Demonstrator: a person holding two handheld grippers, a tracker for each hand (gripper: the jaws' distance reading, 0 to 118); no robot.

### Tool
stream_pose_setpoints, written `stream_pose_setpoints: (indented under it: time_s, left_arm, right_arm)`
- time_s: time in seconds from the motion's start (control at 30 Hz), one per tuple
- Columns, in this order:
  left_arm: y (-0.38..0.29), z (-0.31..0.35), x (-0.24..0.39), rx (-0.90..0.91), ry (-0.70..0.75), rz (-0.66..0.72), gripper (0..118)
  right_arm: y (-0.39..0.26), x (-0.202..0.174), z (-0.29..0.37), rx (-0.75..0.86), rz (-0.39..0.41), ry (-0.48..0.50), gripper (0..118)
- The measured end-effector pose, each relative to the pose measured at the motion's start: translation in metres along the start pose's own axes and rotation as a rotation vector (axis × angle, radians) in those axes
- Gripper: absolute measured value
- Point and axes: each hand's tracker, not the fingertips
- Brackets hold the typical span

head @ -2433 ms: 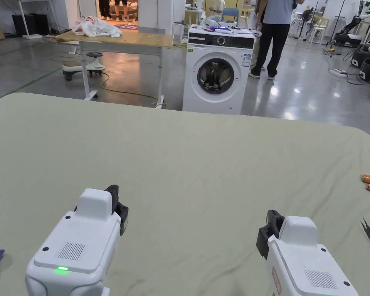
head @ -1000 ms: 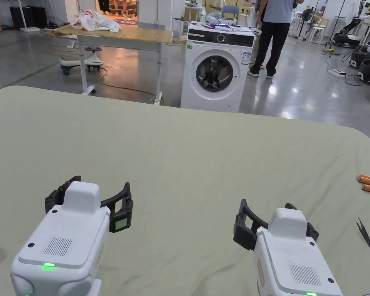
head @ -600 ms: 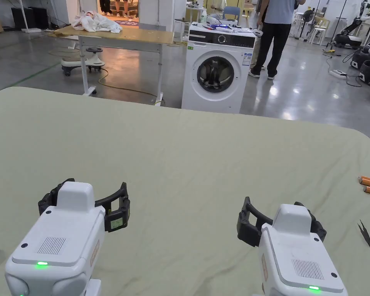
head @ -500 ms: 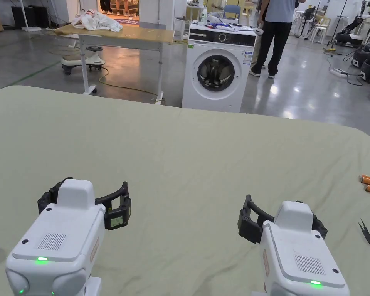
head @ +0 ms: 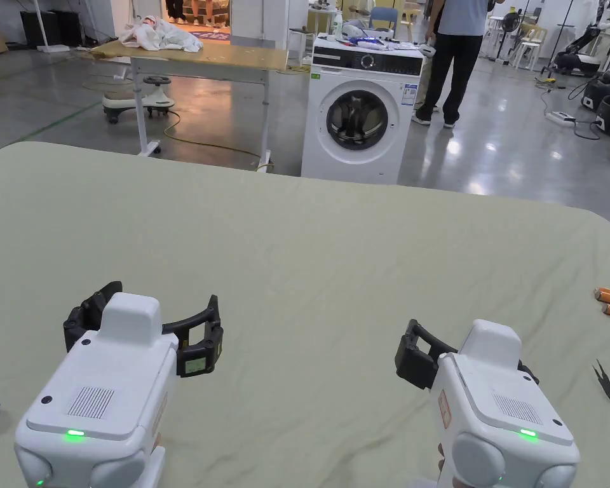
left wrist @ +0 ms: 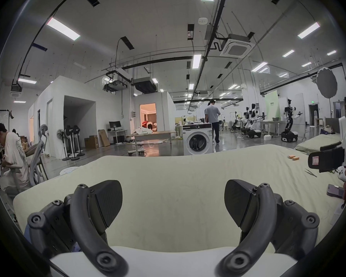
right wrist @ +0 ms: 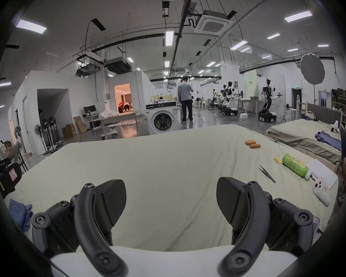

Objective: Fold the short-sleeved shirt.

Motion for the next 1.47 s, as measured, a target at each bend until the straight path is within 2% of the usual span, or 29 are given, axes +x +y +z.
stream_pose_setpoints:
  time_s: [0.53,0.73,1.2,1.47]
  left_arm:
    - [-0.002,-0.003,0.0,-0.045,0.006,-0.012,105]
    - [-0.002,-0.003,-0.005,-0.061,0.02,0.016,105]
    - [-0.004,-0.007,-0.011,-0.078,0.042,0.016,105]
    - [-0.004,-0.01,-0.011,-0.077,0.047,0.027,105]
  right_arm:
    - [0.006,-0.009,-0.01,-0.104,-0.009,-0.064,96]
    - [0.003,-0.012,-0.013,-0.107,0.026,-0.073,96]
    - [-0.003,-0.009,-0.023,-0.12,0.036,-0.096,98]
    - [-0.004,-0.007,-0.02,-0.073,0.032,-0.062,98]
